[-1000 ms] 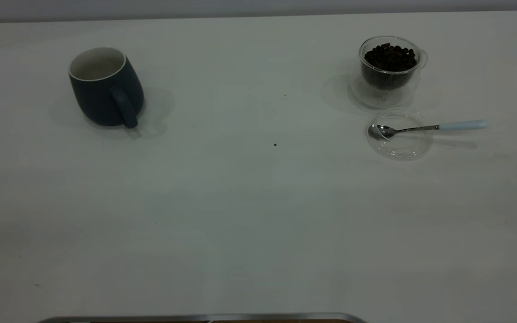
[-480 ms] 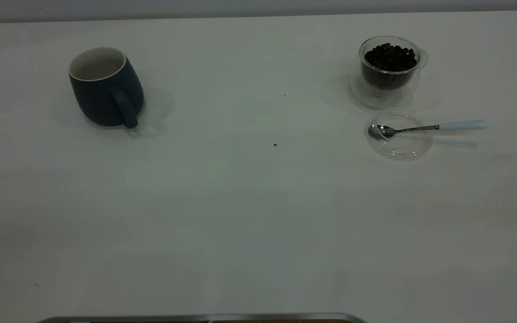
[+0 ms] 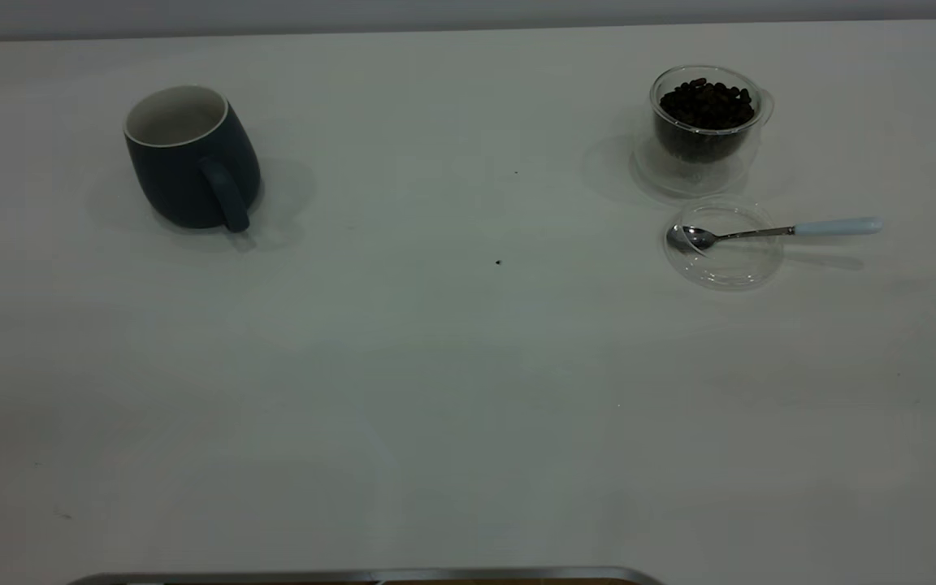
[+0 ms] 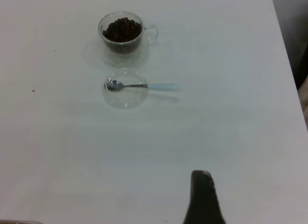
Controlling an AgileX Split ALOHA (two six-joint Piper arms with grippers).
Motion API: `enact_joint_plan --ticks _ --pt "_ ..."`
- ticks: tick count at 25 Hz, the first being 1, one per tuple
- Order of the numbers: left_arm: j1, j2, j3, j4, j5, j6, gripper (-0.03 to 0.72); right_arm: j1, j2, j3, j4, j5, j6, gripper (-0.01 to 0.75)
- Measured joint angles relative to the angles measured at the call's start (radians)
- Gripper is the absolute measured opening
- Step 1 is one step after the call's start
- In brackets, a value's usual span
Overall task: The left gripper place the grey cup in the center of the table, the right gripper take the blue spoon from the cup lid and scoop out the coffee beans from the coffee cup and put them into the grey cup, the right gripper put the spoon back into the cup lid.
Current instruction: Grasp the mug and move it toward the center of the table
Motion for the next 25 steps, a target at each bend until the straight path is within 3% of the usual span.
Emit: enact_joint_plan --ticks 16,25 --pt "0.000 0.063 -0.005 0.013 -0.010 -0.006 0.497 0.000 0.000 0.000 0.000 0.000 0.000 0.580" --pt "0.000 0.621 -0.156 0.041 -0.291 -0.117 0.495 0.000 0.000 0.000 0.000 0.000 0.000 0.580"
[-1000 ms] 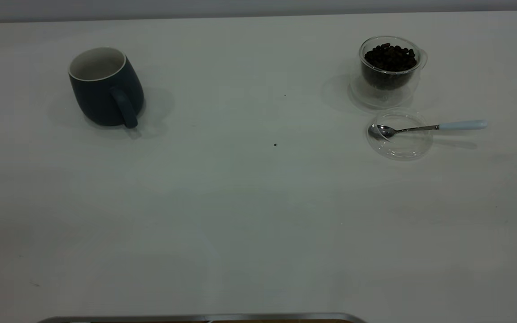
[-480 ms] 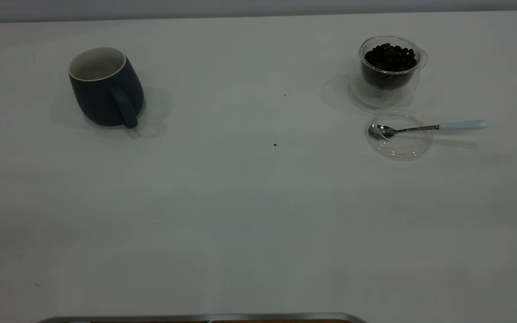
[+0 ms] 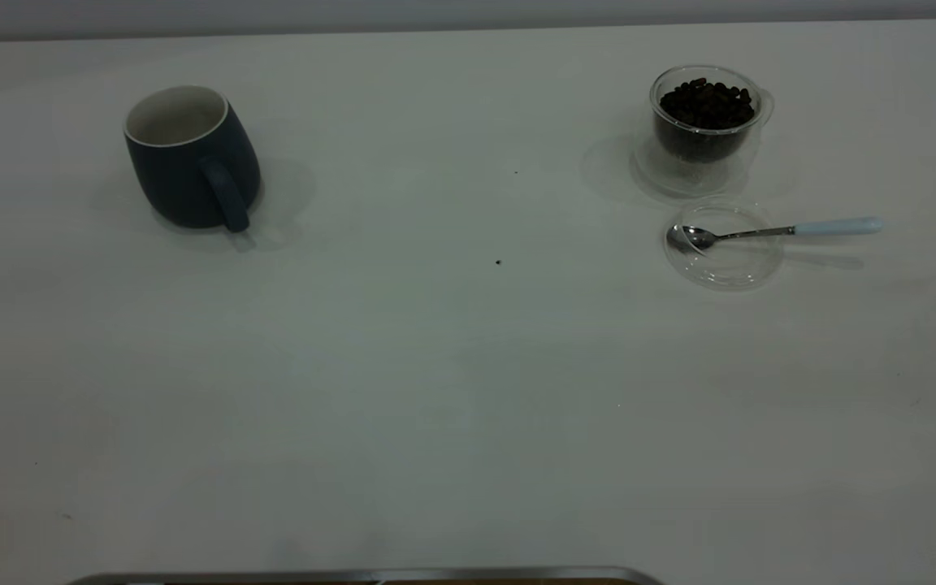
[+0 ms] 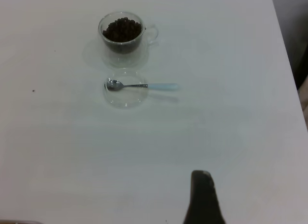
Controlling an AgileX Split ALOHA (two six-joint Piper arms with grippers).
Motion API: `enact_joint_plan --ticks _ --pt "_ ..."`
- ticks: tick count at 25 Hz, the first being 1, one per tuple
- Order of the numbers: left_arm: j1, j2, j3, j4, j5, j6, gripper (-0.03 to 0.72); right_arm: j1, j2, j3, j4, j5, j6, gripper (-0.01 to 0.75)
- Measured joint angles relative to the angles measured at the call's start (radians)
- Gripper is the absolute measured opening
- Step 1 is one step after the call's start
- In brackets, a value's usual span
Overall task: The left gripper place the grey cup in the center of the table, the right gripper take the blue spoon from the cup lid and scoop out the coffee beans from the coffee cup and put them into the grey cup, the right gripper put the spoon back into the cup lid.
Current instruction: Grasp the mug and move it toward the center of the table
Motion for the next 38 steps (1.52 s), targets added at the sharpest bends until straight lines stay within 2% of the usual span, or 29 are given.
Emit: enact_joint_plan --ticks 8,14,21,30,36,38 --pt "0.019 0.490 -0.136 0.180 -0.177 -0.076 0.495 0.000 0.000 0.000 0.000 0.000 0.000 0.580" --pt "0.075 0.855 -0.283 0.237 -0.219 -0.107 0.495 0.000 0.000 0.000 0.000 0.000 0.000 0.580" --pt "0.076 1.163 -0.496 0.280 -0.259 -0.101 0.495 0.000 0.000 0.000 0.000 0.000 0.000 0.580" --pt "0.068 1.414 -0.700 0.283 -0.279 0.255 0.495 0.000 0.000 0.000 0.000 0.000 0.000 0.580" --pt "0.019 1.571 -0.813 0.287 -0.289 0.397 0.495 0.000 0.000 0.000 0.000 0.000 0.000 0.580" --pt "-0.004 1.613 -0.832 0.288 -0.297 0.515 0.495 0.000 0.000 0.000 0.000 0.000 0.000 0.580"
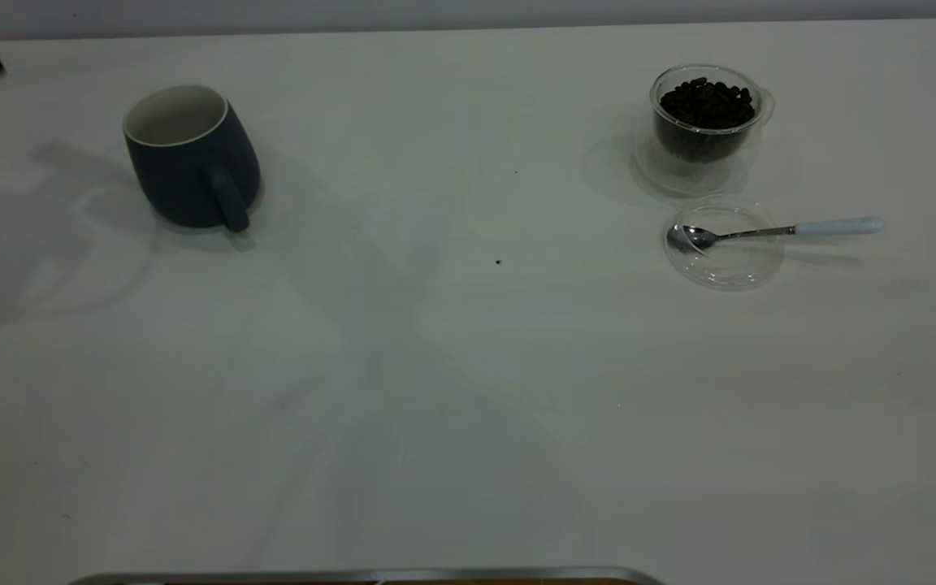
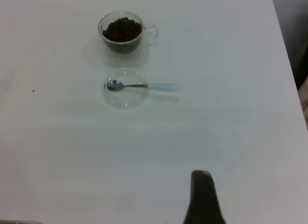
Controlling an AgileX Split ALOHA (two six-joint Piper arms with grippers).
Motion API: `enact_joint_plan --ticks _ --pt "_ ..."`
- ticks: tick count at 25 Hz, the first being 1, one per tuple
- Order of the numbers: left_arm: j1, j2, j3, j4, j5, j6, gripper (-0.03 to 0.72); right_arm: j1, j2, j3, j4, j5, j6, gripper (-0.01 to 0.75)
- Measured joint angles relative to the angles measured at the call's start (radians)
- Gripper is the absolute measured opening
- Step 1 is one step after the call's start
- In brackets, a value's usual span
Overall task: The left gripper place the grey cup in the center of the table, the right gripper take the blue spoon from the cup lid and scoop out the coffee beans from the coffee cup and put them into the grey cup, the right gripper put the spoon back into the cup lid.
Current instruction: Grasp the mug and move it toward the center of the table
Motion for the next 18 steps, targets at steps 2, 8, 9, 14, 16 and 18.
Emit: enact_joint_plan --ticks 2,8,9,14,16,18 --pt "-0.026 0.034 -0.006 0.001 -0.031 0.133 0.495 0.000 0.000 0.000 0.000 0.000 0.000 0.580" --pt "-0.100 0.110 -0.011 0.000 -0.194 0.364 0.495 0.000 0.000 0.000 0.000 0.000 0.000 0.580" --pt "-0.105 0.120 -0.011 0.000 -0.217 0.373 0.495 0.000 0.000 0.000 0.000 0.000 0.000 0.580" --pt "-0.111 0.177 -0.012 0.001 -0.302 0.386 0.495 0.000 0.000 0.000 0.000 0.000 0.000 0.580" --pt "-0.115 0.193 -0.012 0.004 -0.336 0.388 0.495 0.000 0.000 0.000 0.000 0.000 0.000 0.580" --pt "-0.130 0.200 -0.012 0.005 -0.384 0.395 0.495 0.000 0.000 0.000 0.000 0.000 0.000 0.580"
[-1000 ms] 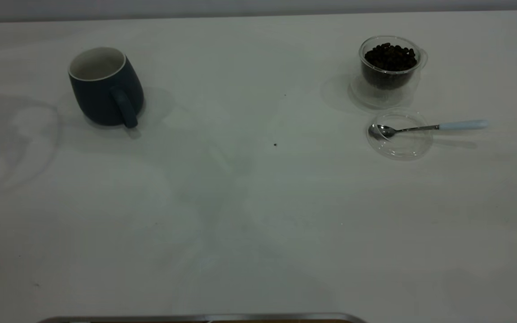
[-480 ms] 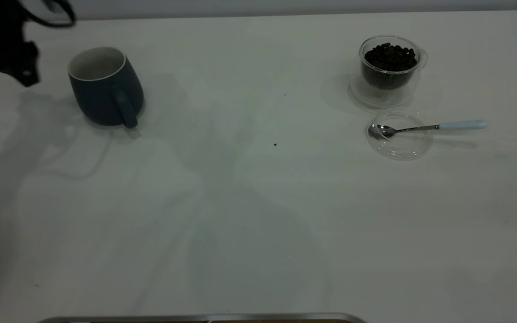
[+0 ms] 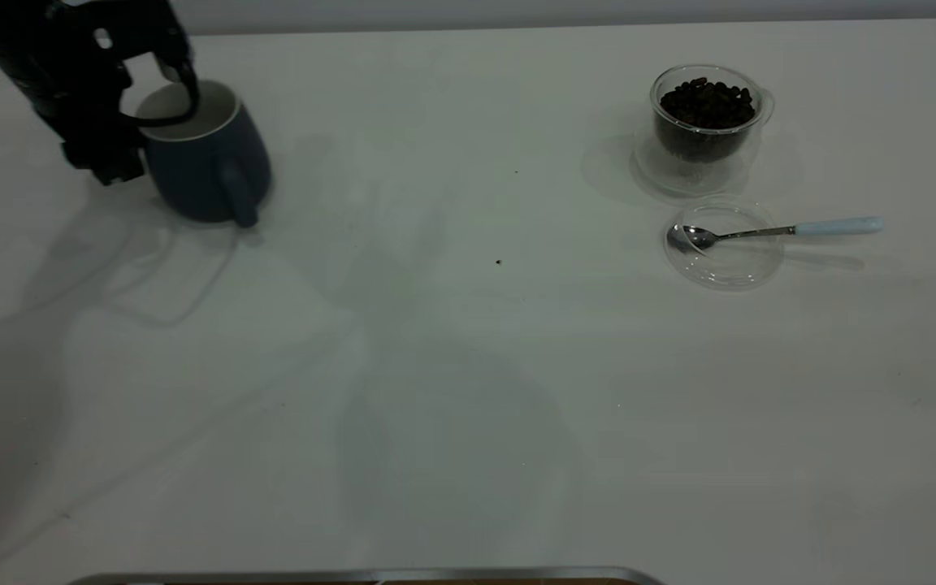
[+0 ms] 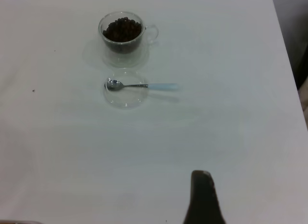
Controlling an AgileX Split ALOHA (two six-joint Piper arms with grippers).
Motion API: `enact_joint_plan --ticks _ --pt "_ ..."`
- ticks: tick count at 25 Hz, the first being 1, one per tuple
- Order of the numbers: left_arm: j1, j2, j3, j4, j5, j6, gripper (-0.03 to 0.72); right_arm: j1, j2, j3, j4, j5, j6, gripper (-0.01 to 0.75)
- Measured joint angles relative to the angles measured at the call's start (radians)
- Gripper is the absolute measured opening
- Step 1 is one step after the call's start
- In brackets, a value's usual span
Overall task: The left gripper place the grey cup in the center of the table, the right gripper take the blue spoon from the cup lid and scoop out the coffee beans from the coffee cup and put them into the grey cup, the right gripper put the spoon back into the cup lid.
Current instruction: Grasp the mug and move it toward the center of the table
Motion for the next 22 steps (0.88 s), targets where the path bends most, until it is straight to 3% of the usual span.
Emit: enact_joint_plan --ticks 22 --pt "-0.179 0.029 0.000 0.078 -0.190 0.078 0.495 0.000 0.000 0.000 0.000 0.000 0.000 0.580"
